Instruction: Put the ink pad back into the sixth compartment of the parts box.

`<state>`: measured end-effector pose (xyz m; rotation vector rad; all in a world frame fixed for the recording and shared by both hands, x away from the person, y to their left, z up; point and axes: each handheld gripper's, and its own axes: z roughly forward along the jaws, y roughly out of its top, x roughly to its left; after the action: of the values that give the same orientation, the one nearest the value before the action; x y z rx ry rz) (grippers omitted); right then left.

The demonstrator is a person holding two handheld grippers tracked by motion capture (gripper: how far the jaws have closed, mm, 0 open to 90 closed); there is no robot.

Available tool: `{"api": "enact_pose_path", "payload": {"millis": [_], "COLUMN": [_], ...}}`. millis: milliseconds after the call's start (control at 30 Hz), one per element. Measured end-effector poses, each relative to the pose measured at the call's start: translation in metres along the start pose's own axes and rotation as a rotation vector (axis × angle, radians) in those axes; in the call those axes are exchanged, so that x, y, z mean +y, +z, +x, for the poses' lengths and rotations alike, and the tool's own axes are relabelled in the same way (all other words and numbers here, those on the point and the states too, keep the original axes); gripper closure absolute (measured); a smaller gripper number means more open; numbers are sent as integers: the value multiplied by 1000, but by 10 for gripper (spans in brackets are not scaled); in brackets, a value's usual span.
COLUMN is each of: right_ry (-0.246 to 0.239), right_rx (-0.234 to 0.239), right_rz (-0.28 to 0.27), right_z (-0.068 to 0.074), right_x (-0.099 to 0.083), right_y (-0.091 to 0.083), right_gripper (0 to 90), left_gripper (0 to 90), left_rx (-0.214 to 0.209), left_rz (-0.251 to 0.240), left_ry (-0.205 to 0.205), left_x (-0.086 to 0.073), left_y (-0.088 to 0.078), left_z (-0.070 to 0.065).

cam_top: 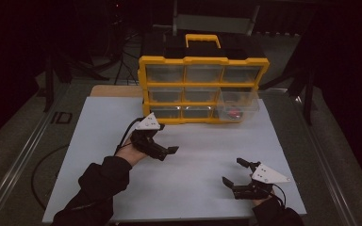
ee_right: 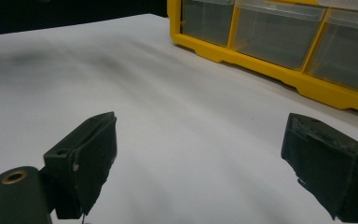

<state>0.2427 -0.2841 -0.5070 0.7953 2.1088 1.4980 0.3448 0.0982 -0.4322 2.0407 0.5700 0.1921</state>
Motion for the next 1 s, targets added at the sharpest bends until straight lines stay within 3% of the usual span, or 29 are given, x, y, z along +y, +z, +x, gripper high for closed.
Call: {"api": "enact_pose_path", "payload": {"millis": [133,733,1000], "right_ry": [-4,-8,-11], "right_rx": [3,0,2], "right_rz": [0,1,7], "right_z": [0,1,2], "right_x": [0,1,1], "right_y": [0,1,1], "right_gripper": [104,104,104], "left_gripper": [2,3,3], "left_rx": [10,91,85], "left_rz": [-2,-45,-44], "left_ry": [-1,-80,-89], "left_x": [-14,-74,-97], "left_y": [-8,-53,-65], "left_z": [-1,-3,-8]}}
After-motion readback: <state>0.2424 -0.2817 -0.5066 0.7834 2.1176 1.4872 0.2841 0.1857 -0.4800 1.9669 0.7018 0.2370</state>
